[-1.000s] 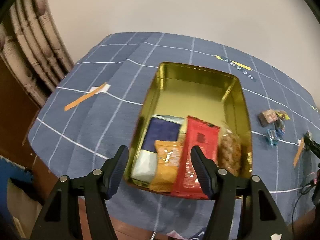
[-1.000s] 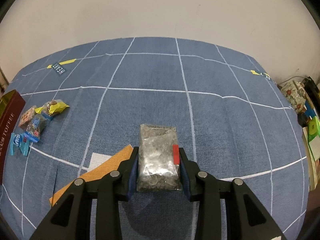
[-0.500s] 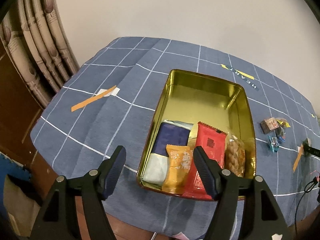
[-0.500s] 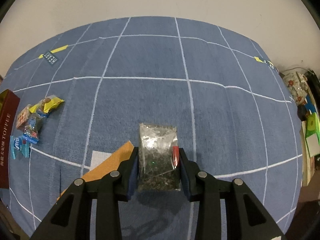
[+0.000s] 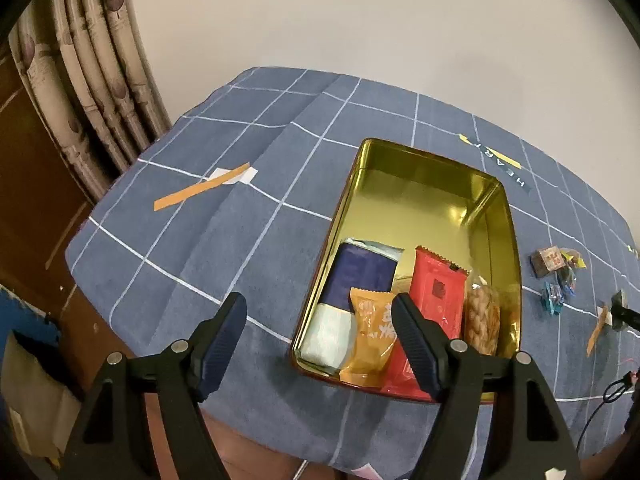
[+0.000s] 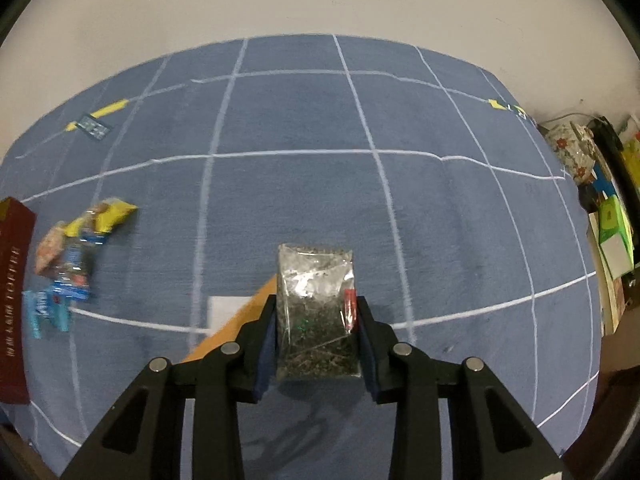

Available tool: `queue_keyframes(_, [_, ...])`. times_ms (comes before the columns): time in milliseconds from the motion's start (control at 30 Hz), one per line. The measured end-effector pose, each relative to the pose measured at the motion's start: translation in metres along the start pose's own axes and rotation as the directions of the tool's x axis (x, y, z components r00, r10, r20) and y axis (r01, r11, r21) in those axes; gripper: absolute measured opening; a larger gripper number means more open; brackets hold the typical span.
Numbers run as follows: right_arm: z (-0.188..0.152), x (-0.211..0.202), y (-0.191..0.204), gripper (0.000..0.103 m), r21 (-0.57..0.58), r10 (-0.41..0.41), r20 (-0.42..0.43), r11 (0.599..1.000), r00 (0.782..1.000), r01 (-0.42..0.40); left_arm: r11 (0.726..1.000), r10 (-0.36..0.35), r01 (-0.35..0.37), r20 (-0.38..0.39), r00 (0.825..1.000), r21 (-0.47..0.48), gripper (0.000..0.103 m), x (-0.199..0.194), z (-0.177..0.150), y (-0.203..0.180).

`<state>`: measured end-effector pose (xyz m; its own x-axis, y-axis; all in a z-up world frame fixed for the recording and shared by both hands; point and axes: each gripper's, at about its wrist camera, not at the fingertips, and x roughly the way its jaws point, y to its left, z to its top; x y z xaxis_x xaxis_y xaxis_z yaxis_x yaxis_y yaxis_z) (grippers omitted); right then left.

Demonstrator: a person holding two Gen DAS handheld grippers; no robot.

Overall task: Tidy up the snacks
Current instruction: 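Carry the clear grey snack bag toward the tin with the right gripper, then lower the grey snack bag into the tin and open the right gripper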

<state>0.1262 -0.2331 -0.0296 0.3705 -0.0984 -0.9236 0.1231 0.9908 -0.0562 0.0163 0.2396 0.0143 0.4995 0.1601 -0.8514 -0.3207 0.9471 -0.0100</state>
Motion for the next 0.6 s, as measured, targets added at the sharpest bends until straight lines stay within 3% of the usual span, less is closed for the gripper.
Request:
queue_keyframes(200, [-0.005, -0.042, 0.046, 0.035, -0.041, 0.129, 0.059, 0.991, 0.99, -0.126, 1.0, 0.006, -0.007, -0.021, 1.0, -0.03, 0.072, 0.003, 0.0, 0.006])
queue_keyframes(433, [-0.017, -0.071, 0.135, 0.035, -0.156, 0.313, 0.035, 0.94, 0.949, -0.304, 0.997, 0.026, -0.028, -0.025, 0.999, -0.069, 0.072, 0.002, -0.002, 0.014])
queue_keyframes(600, [-0.028, -0.082, 0.192, 0.035, -0.211, 0.395, 0.011, 0.899, 0.918, -0.384, 0.995, 0.036, -0.039, -0.03, 0.999, -0.096, 0.072, 0.003, -0.001, 0.021])
